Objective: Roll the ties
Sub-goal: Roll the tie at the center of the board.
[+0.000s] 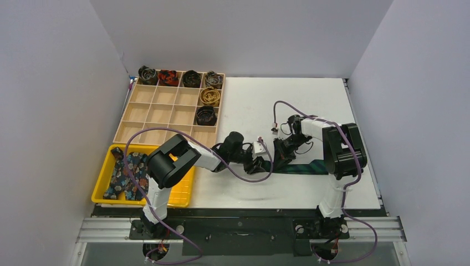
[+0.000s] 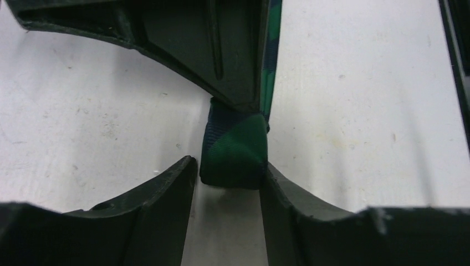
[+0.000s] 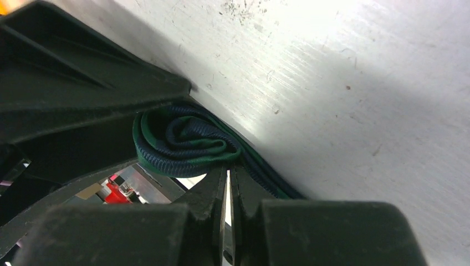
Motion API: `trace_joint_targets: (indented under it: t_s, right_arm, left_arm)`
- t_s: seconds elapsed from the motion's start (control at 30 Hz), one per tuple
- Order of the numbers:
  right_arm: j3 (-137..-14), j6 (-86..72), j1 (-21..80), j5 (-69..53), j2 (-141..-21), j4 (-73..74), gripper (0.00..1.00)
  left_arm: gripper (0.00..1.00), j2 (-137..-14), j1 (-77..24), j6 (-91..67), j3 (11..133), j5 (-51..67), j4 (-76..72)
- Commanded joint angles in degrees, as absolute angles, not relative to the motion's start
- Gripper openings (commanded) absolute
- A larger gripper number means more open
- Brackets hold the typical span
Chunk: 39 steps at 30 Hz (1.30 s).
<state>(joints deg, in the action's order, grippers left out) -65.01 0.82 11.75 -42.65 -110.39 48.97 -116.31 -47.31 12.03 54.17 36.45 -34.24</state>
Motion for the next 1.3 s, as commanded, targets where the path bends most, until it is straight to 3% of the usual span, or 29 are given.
trace_joint_targets:
  t_s: [0.0,0.23,0.7,0.97,1.27]
  right_arm:
    - [-65.4,2.4,13.7,-35.4,-113.7,44.8,0.0]
    - [-66.5,0.5,16.1,-38.0,-114.2,42.4,0.0]
    - [-67.6,1.5,17.4,-41.6,-115.8,41.6,0.0]
    - [-68.1,5.1,15.1,-43.3,-111.7,46.5,0.0]
    - [-68.0,7.7,8.8,-51.6,-103.0,53.6,0.41]
  left_arm:
    - [0.38,-114.0,-47.7,11.5,55.0,40.2,-35.1]
    - [0.31,-113.0,-48.2,10.6,56.7,42.4,-34.4]
    - [0.37,-123.2,-49.7,14.0,61.8,39.7,-33.6]
    - [0.24,-122.3,-49.2,21.7,60.3,37.1,-20.5]
    - [0.2,-121.2,-49.0,24.3,60.7,34.6,-8.8]
